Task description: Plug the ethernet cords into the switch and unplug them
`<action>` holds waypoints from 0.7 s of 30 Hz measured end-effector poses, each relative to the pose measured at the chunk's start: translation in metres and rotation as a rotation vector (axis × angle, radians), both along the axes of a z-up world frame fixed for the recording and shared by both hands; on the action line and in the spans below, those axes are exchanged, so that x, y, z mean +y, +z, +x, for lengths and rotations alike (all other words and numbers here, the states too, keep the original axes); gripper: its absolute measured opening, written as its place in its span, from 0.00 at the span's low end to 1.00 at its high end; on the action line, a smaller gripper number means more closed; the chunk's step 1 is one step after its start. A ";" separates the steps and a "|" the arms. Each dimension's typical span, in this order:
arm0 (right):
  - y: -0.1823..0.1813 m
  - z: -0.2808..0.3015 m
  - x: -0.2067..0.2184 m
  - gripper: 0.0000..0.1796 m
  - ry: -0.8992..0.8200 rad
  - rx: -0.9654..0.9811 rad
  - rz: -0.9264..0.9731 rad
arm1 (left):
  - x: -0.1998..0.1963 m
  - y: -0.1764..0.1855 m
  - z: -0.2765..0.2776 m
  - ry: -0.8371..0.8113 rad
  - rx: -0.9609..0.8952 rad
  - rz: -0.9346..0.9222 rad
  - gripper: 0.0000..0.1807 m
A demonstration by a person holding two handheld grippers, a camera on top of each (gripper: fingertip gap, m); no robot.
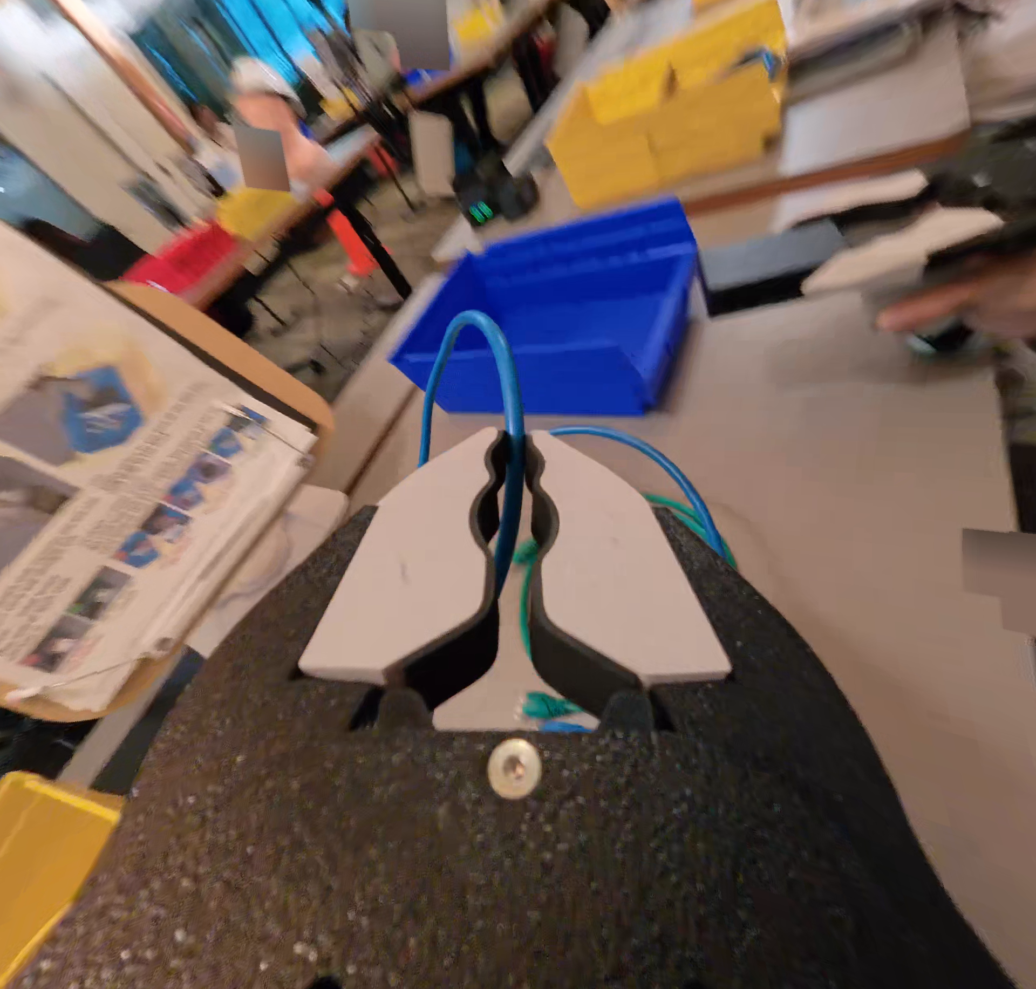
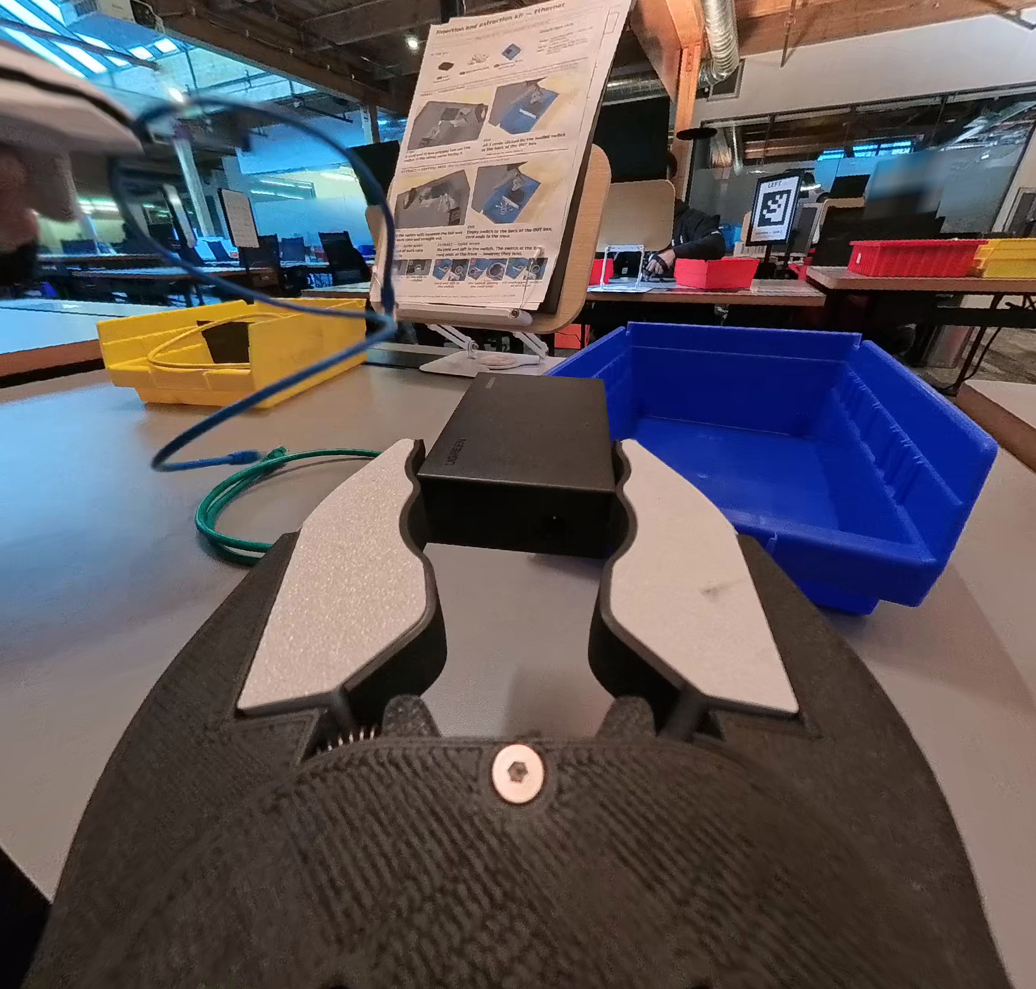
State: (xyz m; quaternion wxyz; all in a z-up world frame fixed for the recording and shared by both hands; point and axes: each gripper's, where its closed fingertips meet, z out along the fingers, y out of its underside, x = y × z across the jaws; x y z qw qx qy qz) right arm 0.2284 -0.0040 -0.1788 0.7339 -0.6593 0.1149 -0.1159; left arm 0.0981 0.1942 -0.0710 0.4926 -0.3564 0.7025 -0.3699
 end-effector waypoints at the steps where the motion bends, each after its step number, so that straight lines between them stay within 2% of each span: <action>1: 0.000 0.000 0.000 0.35 -0.001 -0.002 -0.001 | 0.009 0.012 -0.003 0.056 -0.051 0.015 0.03; 5: 0.000 -0.002 0.001 0.35 0.004 -0.011 -0.007 | 0.070 0.058 -0.029 0.372 -0.154 0.147 0.03; 9: 0.000 -0.001 0.000 0.35 0.005 -0.001 -0.003 | 0.136 0.133 -0.078 0.743 -0.223 0.364 0.03; 10: 0.000 -0.001 0.001 0.35 0.007 0.001 -0.004 | 0.149 0.149 -0.088 0.803 -0.219 0.411 0.03; 13: 0.000 -0.001 0.001 0.35 0.007 0.000 -0.006 | 0.187 0.165 -0.097 0.865 -0.113 0.464 0.03; 15: 0.000 -0.001 0.001 0.35 0.008 -0.003 -0.007 | 0.215 0.150 -0.086 0.805 -0.051 0.493 0.03; 17: 0.000 -0.001 0.000 0.35 0.008 -0.003 -0.004 | 0.249 0.113 -0.079 0.787 0.054 0.477 0.03; 19: 0.000 -0.001 0.000 0.35 0.007 -0.001 0.001 | 0.271 0.062 -0.070 0.690 0.143 0.483 0.03; 21: 0.001 -0.001 -0.001 0.35 0.008 -0.002 0.005 | 0.291 -0.004 -0.069 0.637 0.267 0.447 0.03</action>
